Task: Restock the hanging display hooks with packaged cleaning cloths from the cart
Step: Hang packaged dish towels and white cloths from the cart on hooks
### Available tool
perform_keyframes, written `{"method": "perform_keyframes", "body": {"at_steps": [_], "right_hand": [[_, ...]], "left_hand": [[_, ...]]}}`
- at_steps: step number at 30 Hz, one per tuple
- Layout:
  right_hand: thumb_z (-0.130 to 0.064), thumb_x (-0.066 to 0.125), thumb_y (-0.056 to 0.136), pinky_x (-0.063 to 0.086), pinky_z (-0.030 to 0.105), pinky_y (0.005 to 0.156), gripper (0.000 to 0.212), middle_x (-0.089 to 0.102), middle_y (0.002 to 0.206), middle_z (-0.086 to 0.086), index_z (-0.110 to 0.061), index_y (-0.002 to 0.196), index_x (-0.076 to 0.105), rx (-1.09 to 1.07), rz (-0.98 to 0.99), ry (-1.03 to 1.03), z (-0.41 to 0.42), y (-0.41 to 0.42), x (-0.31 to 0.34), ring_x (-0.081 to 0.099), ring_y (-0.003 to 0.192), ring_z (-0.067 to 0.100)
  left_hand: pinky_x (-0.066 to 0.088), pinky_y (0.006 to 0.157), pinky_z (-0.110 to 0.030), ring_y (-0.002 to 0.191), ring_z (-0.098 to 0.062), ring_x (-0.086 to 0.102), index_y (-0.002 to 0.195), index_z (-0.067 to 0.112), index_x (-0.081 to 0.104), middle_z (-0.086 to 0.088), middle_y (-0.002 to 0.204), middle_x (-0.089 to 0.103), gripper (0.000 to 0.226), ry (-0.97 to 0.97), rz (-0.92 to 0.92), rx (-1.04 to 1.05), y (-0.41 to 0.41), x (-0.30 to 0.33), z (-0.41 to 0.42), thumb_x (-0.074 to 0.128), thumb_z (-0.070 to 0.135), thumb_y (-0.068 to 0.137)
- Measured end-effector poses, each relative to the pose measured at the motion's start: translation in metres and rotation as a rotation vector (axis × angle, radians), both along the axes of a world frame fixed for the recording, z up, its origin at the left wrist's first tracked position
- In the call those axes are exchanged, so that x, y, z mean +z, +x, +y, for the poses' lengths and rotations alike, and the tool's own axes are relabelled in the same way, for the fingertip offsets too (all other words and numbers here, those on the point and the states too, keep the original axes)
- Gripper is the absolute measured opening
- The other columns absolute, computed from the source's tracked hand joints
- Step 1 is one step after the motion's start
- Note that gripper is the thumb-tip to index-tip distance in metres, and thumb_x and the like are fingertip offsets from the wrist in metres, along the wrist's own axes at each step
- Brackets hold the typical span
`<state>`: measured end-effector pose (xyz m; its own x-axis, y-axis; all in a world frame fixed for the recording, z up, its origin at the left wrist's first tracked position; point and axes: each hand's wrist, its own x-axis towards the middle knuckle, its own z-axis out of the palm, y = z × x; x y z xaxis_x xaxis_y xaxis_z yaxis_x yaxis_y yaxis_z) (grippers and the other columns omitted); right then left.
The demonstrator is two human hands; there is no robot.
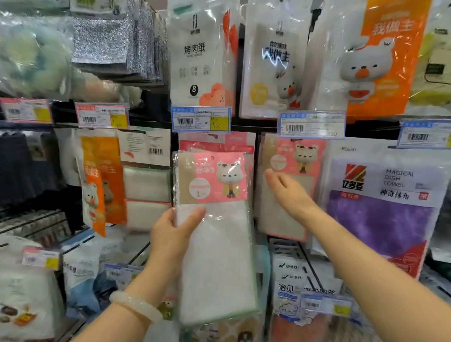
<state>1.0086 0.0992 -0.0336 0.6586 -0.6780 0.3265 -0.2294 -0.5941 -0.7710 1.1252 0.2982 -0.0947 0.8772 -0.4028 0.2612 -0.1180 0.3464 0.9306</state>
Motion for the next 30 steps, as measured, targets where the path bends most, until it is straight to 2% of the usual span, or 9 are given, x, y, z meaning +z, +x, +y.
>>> {"method": "perform_keyframes", "body": {"at_steps": [3,6,10,14,19,23,26,28,30], "right_hand": [[-0.061,0.067,0.069,0.051,0.04,0.077,0.046,0.062,0.092,0.002,-0.022,0.086,0.048,0.018,-0.119,0.172,0.036,-0.003,-0.021,0.06,0.083,0.02],[-0.043,0.083,0.06,0.041,0.029,0.058,0.049,0.048,0.066,-0.005,-0.019,0.071,0.042,-0.06,-0.206,0.166,0.047,-0.012,-0.035,0.045,0.06,0.013],[-0.018,0.081,0.07,0.042,0.033,0.057,0.039,0.048,0.059,0.003,-0.015,0.062,0.043,-0.004,-0.356,0.424,0.038,-0.028,-0.033,0.047,0.059,0.018],[-0.012,0.073,0.079,0.033,0.018,0.04,0.034,0.045,0.055,0.001,-0.014,0.065,0.043,-0.033,-0.481,0.439,0.03,-0.04,-0.037,0.041,0.042,0.008],[-0.014,0.067,0.084,0.042,0.031,0.056,0.027,0.05,0.065,0.007,-0.015,0.073,0.043,-0.047,-0.617,0.485,0.024,-0.053,-0.044,0.047,0.061,0.018],[-0.016,0.076,0.075,0.053,0.035,0.064,0.023,0.062,0.08,0.014,-0.011,0.078,0.054,-0.077,-0.635,0.528,0.024,-0.06,-0.045,0.06,0.068,0.022],[-0.014,0.075,0.076,0.054,0.042,0.07,0.017,0.064,0.083,0.018,-0.008,0.078,0.059,-0.078,-0.634,0.599,0.021,-0.064,-0.042,0.061,0.07,0.025],[-0.012,0.071,0.08,0.053,0.043,0.072,0.014,0.064,0.084,0.017,-0.007,0.082,0.058,-0.072,-0.672,0.61,0.019,-0.066,-0.04,0.061,0.071,0.025],[-0.013,0.068,0.083,0.054,0.036,0.065,0.015,0.066,0.078,0.011,-0.008,0.086,0.054,-0.059,-0.733,0.585,0.018,-0.069,-0.037,0.063,0.065,0.02]], "left_hand": [[0.057,0.067,-0.036,0.075,-0.024,0.069,0.087,0.011,0.066,-0.008,0.085,0.074,0.018,-0.001,-0.009,-0.009,-0.008,-0.002,-0.011,0.077,0.019,0.075],[0.059,0.065,-0.034,0.074,-0.021,0.07,0.085,0.014,0.066,-0.007,0.086,0.075,0.019,-0.011,-0.012,-0.047,-0.016,-0.004,-0.023,0.079,0.019,0.073],[0.058,0.069,-0.037,0.076,-0.024,0.072,0.086,0.015,0.066,-0.007,0.085,0.075,0.022,-0.003,0.023,-0.118,-0.02,-0.008,-0.033,0.081,0.021,0.071],[0.057,0.066,-0.033,0.071,-0.02,0.07,0.091,0.013,0.067,-0.005,0.082,0.075,0.02,-0.035,0.064,-0.186,-0.025,-0.01,-0.043,0.076,0.022,0.076],[0.058,0.062,-0.029,0.066,-0.015,0.071,0.086,0.015,0.067,0.002,0.073,0.076,0.013,-0.046,0.079,-0.222,-0.029,-0.009,-0.051,0.075,0.021,0.077],[0.058,0.064,-0.031,0.068,-0.018,0.071,0.082,0.016,0.068,0.001,0.073,0.076,0.013,-0.023,0.014,-0.218,-0.033,-0.007,-0.055,0.078,0.018,0.074],[0.055,0.052,-0.021,0.06,-0.009,0.07,0.081,0.017,0.067,0.006,0.067,0.075,0.014,-0.024,-0.007,-0.232,-0.037,-0.005,-0.06,0.078,0.018,0.073],[0.054,0.05,-0.02,0.059,-0.01,0.07,0.081,0.016,0.066,0.005,0.067,0.075,0.013,-0.034,0.027,-0.244,-0.038,-0.004,-0.061,0.077,0.019,0.075],[0.055,0.052,-0.024,0.064,-0.014,0.071,0.084,0.015,0.067,0.0,0.073,0.076,0.018,-0.051,0.075,-0.27,-0.036,-0.003,-0.06,0.078,0.023,0.073]]}}
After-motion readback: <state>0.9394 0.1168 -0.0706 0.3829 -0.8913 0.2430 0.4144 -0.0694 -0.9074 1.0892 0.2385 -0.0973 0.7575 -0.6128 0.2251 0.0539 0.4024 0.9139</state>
